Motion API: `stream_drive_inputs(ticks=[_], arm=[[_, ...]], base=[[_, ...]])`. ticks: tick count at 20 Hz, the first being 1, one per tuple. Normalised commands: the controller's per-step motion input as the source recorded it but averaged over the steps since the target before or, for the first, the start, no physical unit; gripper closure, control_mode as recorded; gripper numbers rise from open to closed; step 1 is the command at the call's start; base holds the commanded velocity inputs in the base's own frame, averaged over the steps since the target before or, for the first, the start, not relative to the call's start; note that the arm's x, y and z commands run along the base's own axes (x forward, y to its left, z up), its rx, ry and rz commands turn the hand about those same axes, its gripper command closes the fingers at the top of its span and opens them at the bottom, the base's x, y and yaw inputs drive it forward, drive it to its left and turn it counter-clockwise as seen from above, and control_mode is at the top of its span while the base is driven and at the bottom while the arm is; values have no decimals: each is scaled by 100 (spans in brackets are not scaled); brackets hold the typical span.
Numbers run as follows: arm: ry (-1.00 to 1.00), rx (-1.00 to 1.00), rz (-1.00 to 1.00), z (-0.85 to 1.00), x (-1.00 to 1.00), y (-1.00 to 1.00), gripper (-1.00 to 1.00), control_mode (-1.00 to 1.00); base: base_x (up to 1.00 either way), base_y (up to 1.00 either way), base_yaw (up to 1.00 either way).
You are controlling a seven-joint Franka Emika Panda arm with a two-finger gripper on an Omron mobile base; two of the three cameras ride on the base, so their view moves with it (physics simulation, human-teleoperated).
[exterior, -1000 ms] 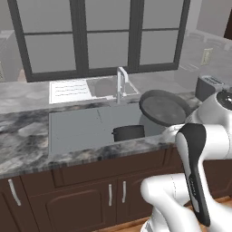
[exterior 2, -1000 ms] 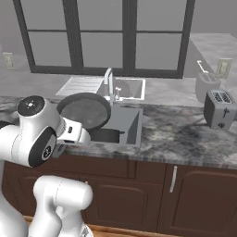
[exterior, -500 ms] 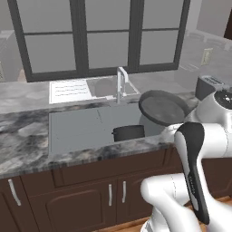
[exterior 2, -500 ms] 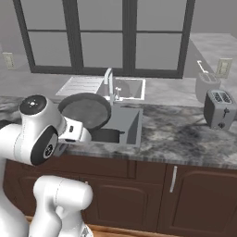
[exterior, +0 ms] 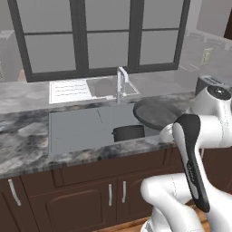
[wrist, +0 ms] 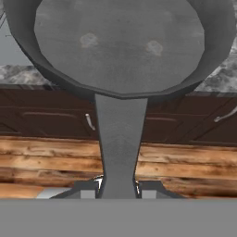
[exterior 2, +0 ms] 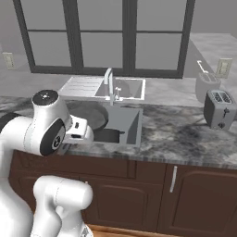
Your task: Move the pot and pan from the stove into the sink.
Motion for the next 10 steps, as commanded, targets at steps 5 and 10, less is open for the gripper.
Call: stream_drive_inputs(ticks=[5,10], arm=[[15,0,5,-2,39,0,100,-100],[19,0,0,0,58,0,100,-100]], base=[[0,0,0],[0,0,0]])
